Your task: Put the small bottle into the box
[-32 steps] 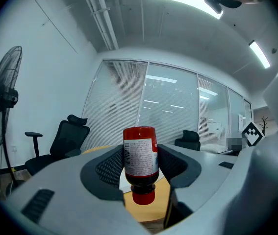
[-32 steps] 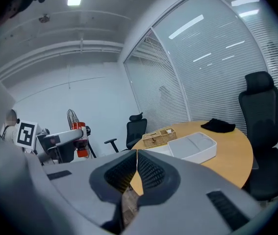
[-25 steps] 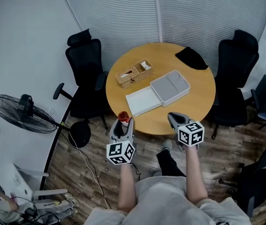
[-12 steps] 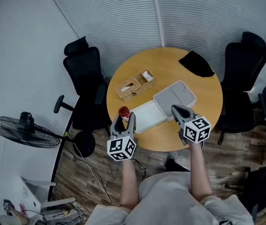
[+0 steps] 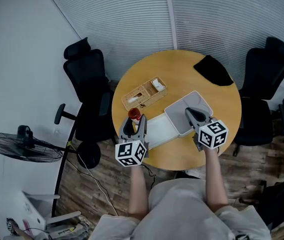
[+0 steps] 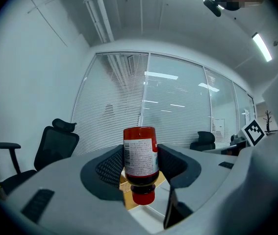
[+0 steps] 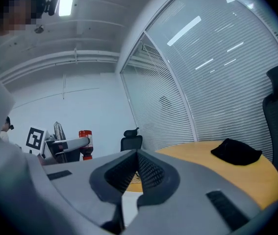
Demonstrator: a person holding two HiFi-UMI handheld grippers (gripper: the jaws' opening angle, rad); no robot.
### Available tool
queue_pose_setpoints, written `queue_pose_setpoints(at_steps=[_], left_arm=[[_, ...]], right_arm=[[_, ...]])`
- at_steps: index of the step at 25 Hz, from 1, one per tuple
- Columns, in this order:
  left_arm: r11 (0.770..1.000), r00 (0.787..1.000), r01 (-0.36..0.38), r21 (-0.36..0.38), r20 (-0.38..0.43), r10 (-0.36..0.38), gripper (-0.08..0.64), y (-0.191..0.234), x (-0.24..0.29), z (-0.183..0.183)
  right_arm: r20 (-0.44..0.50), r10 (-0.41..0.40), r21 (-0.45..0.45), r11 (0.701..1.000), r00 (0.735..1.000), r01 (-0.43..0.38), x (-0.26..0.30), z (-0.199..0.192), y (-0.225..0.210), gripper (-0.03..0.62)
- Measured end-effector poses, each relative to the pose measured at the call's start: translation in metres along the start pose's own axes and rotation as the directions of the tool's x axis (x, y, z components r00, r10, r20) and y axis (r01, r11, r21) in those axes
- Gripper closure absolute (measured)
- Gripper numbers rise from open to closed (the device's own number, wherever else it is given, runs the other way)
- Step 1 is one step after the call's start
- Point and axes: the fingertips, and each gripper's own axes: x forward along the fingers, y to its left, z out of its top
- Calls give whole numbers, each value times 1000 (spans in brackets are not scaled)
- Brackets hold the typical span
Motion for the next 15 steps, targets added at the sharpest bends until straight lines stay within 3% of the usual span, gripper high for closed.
queue_pose_setpoints(at_steps=[6,12,15], left_arm=[[1000,1000,13,-26,-5,-13,328,3,32,-7],[1000,999,24,-5,-28,-24,328,8,57,-12],[1000,999,14,-6,-41,-14,328,13,64,-16]], right_arm=[[-5,-17,-33,999,1000,17,18,10,-27,575],[-47,-72,-5,997,996,71,38,3,-59,575],[-71,-55,6,998,996,55,49,-3,-67,575]])
